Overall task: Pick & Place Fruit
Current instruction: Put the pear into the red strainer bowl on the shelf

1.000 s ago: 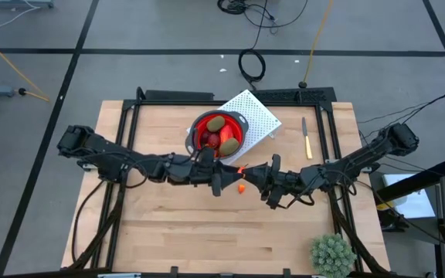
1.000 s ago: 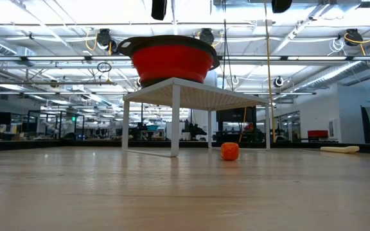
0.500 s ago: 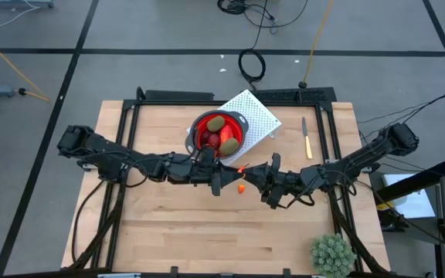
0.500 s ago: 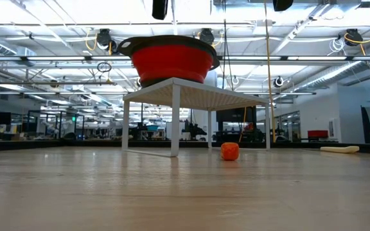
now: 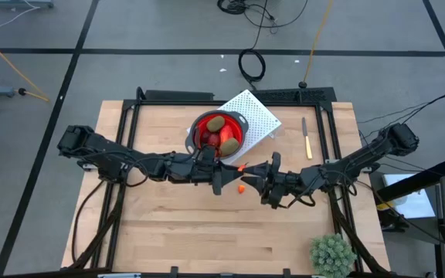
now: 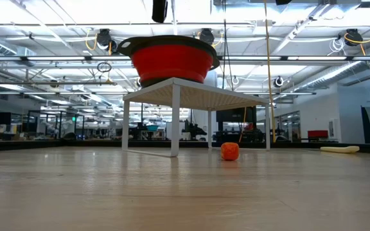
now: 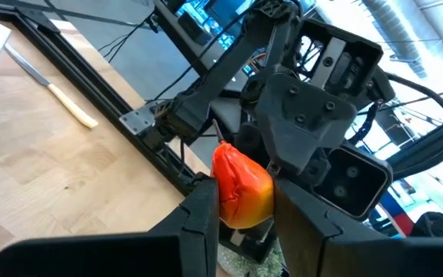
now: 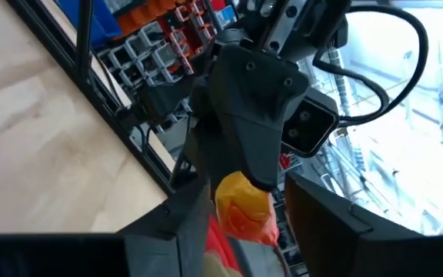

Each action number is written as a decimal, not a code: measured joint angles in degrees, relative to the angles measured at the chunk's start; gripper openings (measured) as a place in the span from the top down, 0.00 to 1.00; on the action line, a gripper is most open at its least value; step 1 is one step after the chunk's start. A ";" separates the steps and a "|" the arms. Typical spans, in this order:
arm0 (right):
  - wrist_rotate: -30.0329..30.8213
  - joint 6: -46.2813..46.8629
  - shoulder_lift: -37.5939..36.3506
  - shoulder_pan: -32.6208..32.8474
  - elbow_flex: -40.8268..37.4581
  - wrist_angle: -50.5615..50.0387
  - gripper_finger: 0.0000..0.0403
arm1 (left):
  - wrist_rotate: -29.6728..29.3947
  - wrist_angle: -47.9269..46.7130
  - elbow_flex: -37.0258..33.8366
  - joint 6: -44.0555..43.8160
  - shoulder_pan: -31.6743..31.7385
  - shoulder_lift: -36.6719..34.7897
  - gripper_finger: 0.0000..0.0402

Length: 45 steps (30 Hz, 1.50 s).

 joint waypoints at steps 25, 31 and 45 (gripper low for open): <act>13.87 16.50 -2.42 3.52 0.00 -6.43 0.59 | 1.86 -3.64 0.00 2.05 4.91 -0.25 0.77; 15.21 25.53 -6.34 4.54 0.02 -14.00 0.64 | 3.12 -4.93 -0.07 4.36 6.99 -1.40 0.77; 14.74 54.06 -18.39 4.63 0.02 -35.62 0.98 | 1.97 -7.76 0.00 12.59 7.91 -6.37 0.77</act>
